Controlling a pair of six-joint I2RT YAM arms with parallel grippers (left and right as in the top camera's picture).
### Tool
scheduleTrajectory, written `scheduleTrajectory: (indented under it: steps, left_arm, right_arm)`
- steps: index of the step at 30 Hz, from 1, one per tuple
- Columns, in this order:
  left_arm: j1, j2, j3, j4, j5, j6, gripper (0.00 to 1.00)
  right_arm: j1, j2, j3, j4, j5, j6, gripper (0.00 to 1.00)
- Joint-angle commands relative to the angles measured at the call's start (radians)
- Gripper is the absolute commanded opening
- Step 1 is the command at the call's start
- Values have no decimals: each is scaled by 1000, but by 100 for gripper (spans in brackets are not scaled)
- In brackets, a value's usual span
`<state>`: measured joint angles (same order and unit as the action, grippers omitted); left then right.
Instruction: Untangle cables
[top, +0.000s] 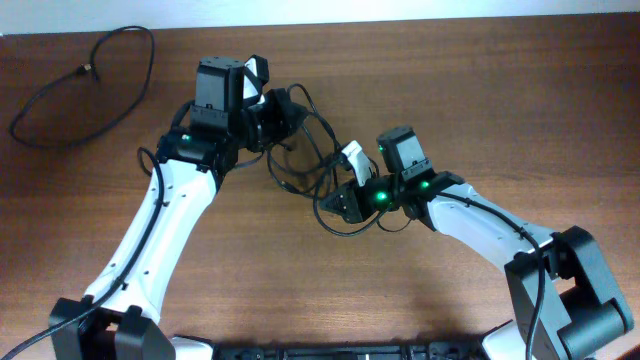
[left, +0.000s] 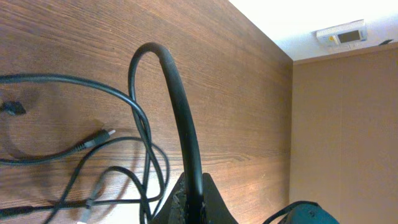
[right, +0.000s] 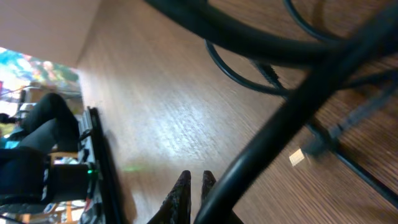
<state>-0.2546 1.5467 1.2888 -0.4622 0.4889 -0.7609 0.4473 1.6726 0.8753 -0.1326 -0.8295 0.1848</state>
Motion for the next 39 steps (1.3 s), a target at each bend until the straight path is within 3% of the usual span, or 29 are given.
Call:
scheduleTrajectory:
  steps: [1, 5, 9, 13, 17, 20, 24, 27, 31, 38, 39]
  left_arm:
    - [-5, 3, 9, 5, -8, -8, 0]
    - [-5, 2, 9, 5, -8, 0, 0]
    - [-4, 2, 9, 24, -8, -1, 0]
    - [-4, 2, 10, 172, 17, -1, 0]
    - [-4, 2, 10, 362, 57, -1, 0]
    - [-3, 2, 10, 484, 52, 3, 0]
    - [18, 2, 10, 606, 43, 113, 0]
    - [53, 2, 10, 665, -79, 131, 0]
    - [95, 2, 10, 754, -383, 134, 0]
    - [103, 6, 10, 763, -745, 135, 0]
    - [103, 6, 10, 759, -734, 156, 0]
  right_arm:
    - [-47, -18, 15, -50, 56, 8, 4]
    - [-211, -18, 15, -208, 56, -7, 4]
    - [-421, -17, 15, -367, 71, -160, 4]
    - [-570, -16, 6, -442, 311, -178, 4]
    - [-632, -10, -9, -475, 527, -85, 4]
    - [-637, 11, -24, -474, 536, -71, 4]
    - [-637, 26, -55, -452, 576, -71, 4]
    - [-637, 26, -97, -404, 579, -71, 4]
    - [-637, 26, -148, -340, 580, -71, 5]
    - [-637, 26, -193, -280, 580, -71, 8]
    - [-637, 26, -195, -278, 580, -71, 8]
